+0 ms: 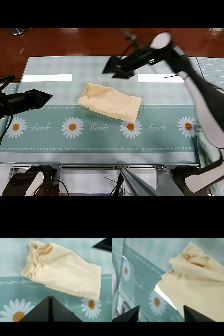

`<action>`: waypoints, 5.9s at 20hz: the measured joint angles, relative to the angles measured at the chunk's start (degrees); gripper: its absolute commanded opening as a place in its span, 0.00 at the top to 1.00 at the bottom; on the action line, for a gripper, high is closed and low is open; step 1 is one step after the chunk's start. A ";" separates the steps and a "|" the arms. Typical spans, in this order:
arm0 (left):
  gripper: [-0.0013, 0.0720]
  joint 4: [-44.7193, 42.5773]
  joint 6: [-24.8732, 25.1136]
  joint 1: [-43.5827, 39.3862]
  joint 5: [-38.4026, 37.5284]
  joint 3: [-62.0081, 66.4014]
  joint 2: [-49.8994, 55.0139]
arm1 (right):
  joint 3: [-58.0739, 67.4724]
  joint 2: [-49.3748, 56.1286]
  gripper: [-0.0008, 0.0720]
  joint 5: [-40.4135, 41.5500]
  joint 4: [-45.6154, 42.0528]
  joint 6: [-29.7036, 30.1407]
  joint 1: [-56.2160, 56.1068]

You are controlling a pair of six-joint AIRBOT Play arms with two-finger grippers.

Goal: Fold the shirts.

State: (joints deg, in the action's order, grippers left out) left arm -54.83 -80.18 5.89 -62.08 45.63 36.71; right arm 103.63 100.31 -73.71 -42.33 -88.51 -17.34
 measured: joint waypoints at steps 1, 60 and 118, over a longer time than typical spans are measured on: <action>0.95 0.02 0.00 0.00 0.17 -0.20 0.13 | -0.09 -3.37 0.12 -3.67 -3.72 0.02 2.80; 0.95 0.04 -0.02 0.00 2.58 -6.14 0.42 | 12.76 -19.37 0.96 -19.85 -23.69 -9.14 27.78; 0.95 -17.84 -3.87 -17.55 2.08 26.56 37.86 | -27.82 -24.02 0.96 0.96 -52.89 -17.42 10.01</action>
State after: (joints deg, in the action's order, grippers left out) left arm -72.66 -84.05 -11.66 -60.01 72.18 74.56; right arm 75.81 76.29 -72.75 -95.22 -105.93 -7.33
